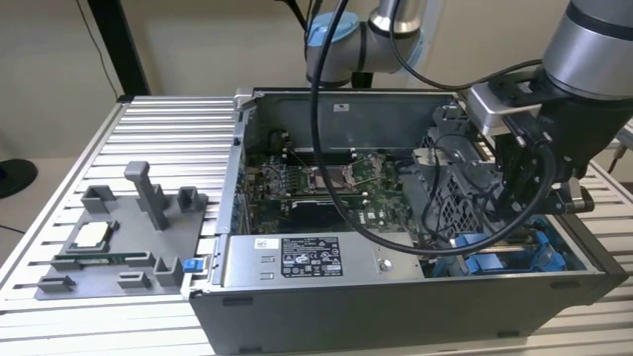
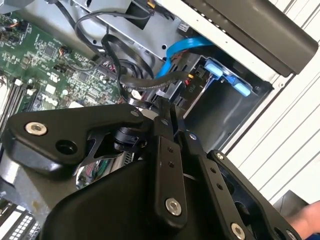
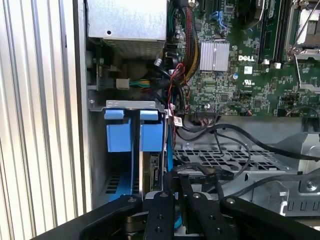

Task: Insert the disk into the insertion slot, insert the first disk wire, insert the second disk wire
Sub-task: 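Insert the second disk wire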

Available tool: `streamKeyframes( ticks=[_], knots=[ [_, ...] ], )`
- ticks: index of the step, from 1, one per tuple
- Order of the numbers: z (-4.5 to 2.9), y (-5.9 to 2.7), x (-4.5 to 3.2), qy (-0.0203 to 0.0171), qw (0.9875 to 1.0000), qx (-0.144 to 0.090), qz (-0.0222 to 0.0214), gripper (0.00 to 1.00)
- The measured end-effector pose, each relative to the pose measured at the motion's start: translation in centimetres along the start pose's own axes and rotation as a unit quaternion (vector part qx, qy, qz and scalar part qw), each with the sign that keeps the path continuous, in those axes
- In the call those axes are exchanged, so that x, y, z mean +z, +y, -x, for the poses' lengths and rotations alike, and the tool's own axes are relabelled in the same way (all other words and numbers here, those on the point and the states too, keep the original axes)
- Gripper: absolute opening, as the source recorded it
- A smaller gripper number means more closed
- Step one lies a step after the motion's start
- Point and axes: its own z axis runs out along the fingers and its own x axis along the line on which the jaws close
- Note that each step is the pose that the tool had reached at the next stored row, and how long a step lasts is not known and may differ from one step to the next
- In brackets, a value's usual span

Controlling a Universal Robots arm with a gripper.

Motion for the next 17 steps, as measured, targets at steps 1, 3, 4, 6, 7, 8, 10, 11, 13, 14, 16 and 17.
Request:
streamKeyframes(
  ticks=[1, 3, 4, 6, 7, 8, 10, 11, 13, 14, 16, 17],
  knots=[
    [-0.08, 0.01, 0.05, 0.0005, 1.0000, 0.000, 0.0000, 0.00],
    [-0.34, 0.02, 0.12, 0.0010, 1.0000, 0.000, 0.0000, 0.00],
    [-0.61, 0.01, 0.09, 0.0012, 1.0000, 0.000, 0.0000, 0.00],
    [-1.21, 0.01, 0.06, 0.0011, 1.0000, 0.000, 0.0001, 0.00],
    [-1.45, 0.01, 0.04, 0.0012, 1.0000, 0.000, 0.0002, 0.00],
    [-1.61, 0.02, 0.04, 0.0011, 1.0000, 0.000, 0.0002, 0.00],
    [-1.70, 0.03, 0.20, 0.0010, 1.0000, 0.000, 0.0001, 0.00],
    [-1.74, 0.04, 0.33, 0.0011, 1.0000, 0.001, -0.0003, 0.00],
    [-1.77, 0.07, 0.58, 0.0013, 1.0000, 0.001, -0.0010, 0.00],
    [-1.77, 0.08, 0.66, 0.0014, 1.0000, 0.002, -0.0012, 0.00],
    [-1.78, 0.09, 0.72, 0.0015, 1.0000, 0.002, -0.0013, 0.00],
    [-1.78, 0.09, 0.72, 0.0015, 1.0000, 0.002, -0.0013, 0.00]
  ],
)
